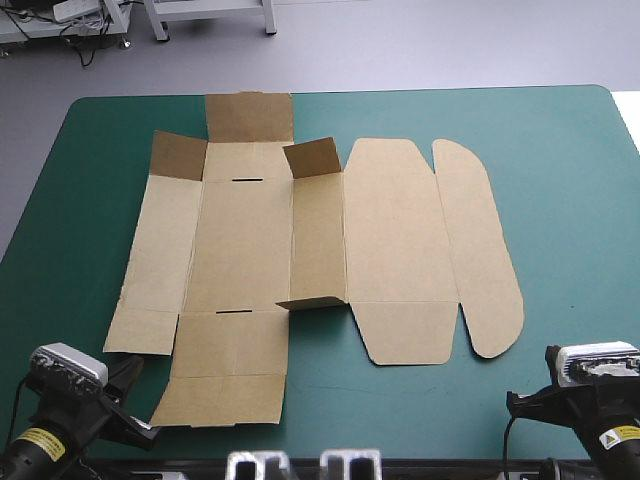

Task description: Fold the box

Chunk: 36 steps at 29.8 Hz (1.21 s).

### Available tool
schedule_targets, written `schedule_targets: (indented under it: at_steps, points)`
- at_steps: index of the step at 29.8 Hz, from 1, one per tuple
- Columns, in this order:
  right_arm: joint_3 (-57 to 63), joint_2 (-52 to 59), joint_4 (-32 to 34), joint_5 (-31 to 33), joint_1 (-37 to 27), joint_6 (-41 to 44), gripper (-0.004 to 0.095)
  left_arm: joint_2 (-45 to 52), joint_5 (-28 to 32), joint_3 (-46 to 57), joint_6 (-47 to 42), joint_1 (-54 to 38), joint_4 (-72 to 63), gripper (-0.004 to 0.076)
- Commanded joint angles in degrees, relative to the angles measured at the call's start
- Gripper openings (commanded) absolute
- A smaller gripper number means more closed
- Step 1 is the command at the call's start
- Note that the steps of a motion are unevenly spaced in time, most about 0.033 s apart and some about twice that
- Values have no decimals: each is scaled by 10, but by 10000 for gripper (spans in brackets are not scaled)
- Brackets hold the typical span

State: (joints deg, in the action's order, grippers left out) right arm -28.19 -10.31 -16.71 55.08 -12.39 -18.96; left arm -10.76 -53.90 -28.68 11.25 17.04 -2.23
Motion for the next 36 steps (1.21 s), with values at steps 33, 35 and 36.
schedule_targets:
  at_steps: [33,35,36]
  points:
    - [-15,-8,-10,-46,2,-5,-13,-553,159,-447,-202,-192,136,16]
    - [-15,-8,-10,-46,2,-5,-13,-570,153,-460,-149,-259,63,16]
    - [-15,-8,-10,-46,2,-5,-13,-576,148,-464,-121,-293,19,16]
